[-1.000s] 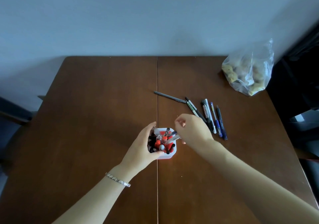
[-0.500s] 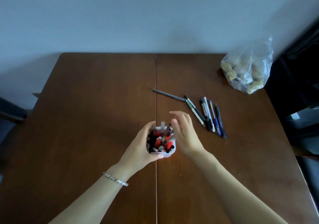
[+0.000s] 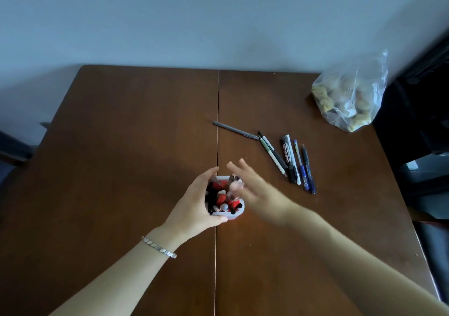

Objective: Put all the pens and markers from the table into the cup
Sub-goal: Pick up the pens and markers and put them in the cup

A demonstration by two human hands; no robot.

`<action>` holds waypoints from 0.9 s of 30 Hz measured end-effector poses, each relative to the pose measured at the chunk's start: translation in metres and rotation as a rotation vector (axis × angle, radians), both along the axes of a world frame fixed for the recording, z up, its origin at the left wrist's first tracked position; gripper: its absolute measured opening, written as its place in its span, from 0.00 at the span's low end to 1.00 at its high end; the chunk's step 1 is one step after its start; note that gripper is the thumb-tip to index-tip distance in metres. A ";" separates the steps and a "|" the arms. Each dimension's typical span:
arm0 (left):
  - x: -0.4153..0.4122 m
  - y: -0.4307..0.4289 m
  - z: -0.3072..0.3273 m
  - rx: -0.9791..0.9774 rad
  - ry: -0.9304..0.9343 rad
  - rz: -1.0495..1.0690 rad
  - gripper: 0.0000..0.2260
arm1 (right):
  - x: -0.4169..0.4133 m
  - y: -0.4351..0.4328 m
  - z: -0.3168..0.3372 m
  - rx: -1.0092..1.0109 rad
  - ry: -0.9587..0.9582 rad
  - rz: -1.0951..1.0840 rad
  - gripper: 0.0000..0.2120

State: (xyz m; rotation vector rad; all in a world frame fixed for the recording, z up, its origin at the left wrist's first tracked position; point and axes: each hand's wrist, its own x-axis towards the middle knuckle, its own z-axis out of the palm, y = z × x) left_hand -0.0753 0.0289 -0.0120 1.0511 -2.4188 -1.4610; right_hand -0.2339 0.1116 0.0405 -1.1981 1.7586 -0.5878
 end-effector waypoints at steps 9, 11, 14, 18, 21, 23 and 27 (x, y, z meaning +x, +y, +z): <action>0.001 0.002 0.001 -0.010 -0.026 -0.014 0.42 | -0.090 -0.031 -0.086 0.248 0.721 -0.253 0.21; 0.002 -0.004 -0.002 -0.016 -0.038 -0.015 0.41 | -0.085 -0.040 -0.099 0.310 0.811 -0.190 0.23; 0.003 -0.002 -0.002 -0.009 -0.031 -0.008 0.41 | -0.074 -0.036 -0.108 0.340 0.861 -0.196 0.22; 0.003 -0.001 -0.001 0.000 -0.005 -0.009 0.40 | -0.056 -0.016 -0.114 0.358 0.738 -0.253 0.23; 0.003 -0.001 -0.001 0.020 0.011 -0.006 0.41 | -0.041 0.009 -0.102 0.359 0.606 -0.311 0.26; 0.003 0.000 -0.001 0.026 0.008 0.003 0.41 | -0.035 0.029 -0.086 0.336 0.474 -0.315 0.25; 0.003 0.001 0.000 0.018 -0.001 -0.004 0.41 | -0.036 0.064 -0.037 0.185 0.205 -0.387 0.20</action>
